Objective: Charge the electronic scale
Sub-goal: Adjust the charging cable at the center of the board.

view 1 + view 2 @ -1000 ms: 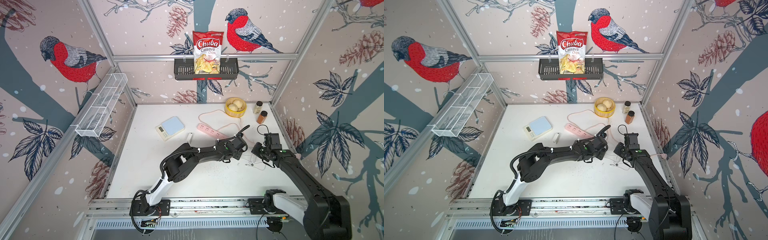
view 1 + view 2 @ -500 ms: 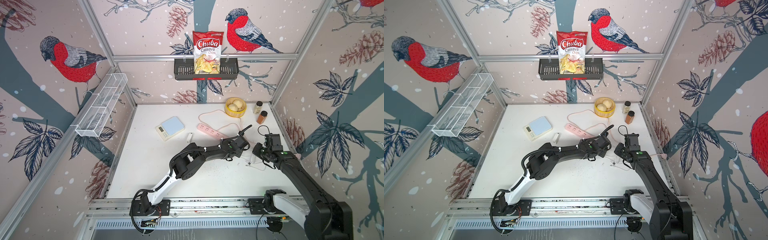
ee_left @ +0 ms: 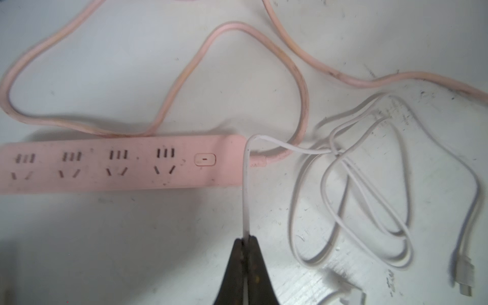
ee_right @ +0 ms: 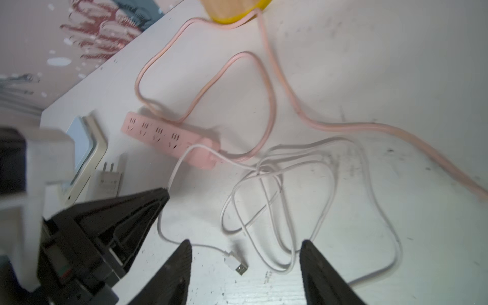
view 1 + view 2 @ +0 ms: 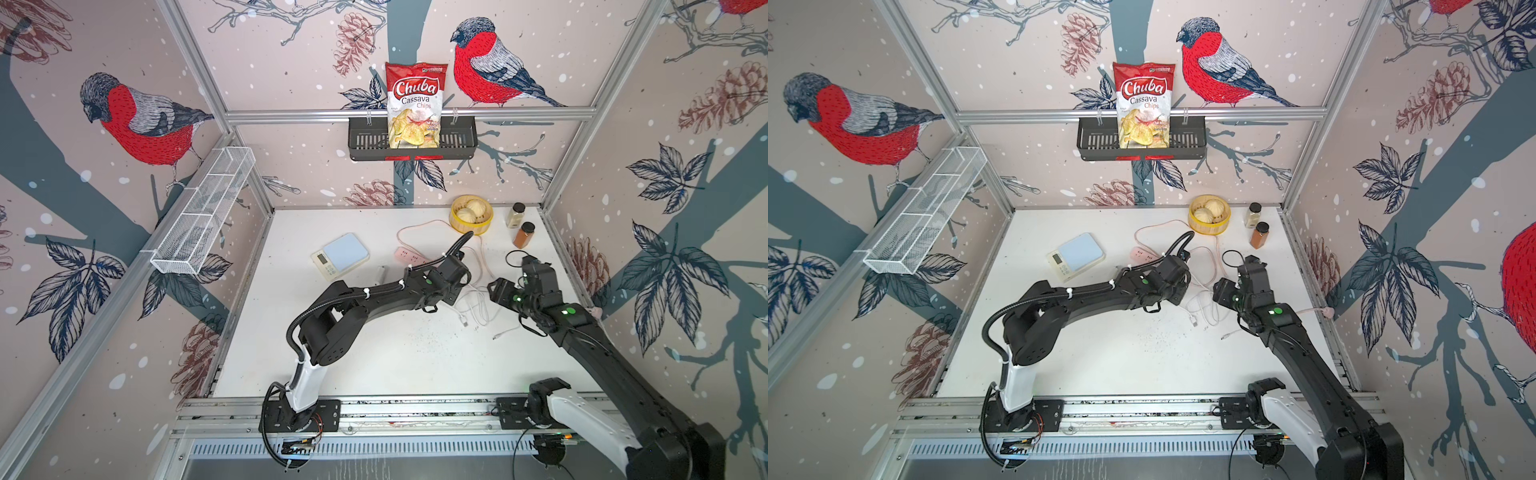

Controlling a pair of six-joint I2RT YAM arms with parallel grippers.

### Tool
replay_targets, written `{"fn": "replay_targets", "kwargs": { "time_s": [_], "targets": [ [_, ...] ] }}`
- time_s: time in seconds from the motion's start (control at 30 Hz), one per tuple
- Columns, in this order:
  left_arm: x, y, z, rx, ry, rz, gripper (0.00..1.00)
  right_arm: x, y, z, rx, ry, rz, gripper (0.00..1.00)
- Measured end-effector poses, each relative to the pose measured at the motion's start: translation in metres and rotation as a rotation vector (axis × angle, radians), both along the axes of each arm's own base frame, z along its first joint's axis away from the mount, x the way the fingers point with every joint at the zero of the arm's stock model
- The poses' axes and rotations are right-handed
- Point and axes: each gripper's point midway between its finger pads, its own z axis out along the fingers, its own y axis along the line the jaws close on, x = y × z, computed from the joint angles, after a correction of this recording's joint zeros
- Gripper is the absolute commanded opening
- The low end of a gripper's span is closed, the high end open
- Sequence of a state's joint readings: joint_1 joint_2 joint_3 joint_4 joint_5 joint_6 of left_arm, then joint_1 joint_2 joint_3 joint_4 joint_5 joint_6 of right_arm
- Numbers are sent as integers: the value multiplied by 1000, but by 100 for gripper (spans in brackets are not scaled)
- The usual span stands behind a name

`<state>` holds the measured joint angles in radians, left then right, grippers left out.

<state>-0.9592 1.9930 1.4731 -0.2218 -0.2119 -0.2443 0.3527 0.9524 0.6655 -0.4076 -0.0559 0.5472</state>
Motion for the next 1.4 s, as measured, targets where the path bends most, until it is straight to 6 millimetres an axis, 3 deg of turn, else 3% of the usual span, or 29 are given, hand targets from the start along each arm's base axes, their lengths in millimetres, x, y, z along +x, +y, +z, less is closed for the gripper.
{"fn": "replay_targets", "kwargs": {
  "time_s": [0.13,0.23,0.33,0.53,0.77,0.87,1.0,1.13,1.23,1.4],
  "targets": [
    [12,9,24,-38,-30,-25,0,-18,58,-25,2,20,235,69],
    [17,13,24,-51,-17,-46,0,-29,81,-41,-1,19,338,69],
    [14,10,18,-71,20,-90,0,-28,83,-52,-11,-11,354,68],
    [13,11,6,-144,133,-130,0,-15,84,-60,-19,-110,362,56],
    [17,14,10,-219,203,-172,0,-6,97,-68,-16,-143,425,64],
    [20,15,15,-246,217,-192,0,-7,106,-80,-11,-115,475,61],
    [17,12,21,-268,223,-250,0,-8,116,-97,31,-39,525,47],
    [19,14,26,-272,222,-286,0,-6,126,-104,88,-1,564,21],
    [19,15,30,-272,222,-310,0,-5,135,-97,129,-9,586,8],
    [22,18,35,-278,217,-335,0,4,145,-76,190,-50,581,0]
  ]
}}
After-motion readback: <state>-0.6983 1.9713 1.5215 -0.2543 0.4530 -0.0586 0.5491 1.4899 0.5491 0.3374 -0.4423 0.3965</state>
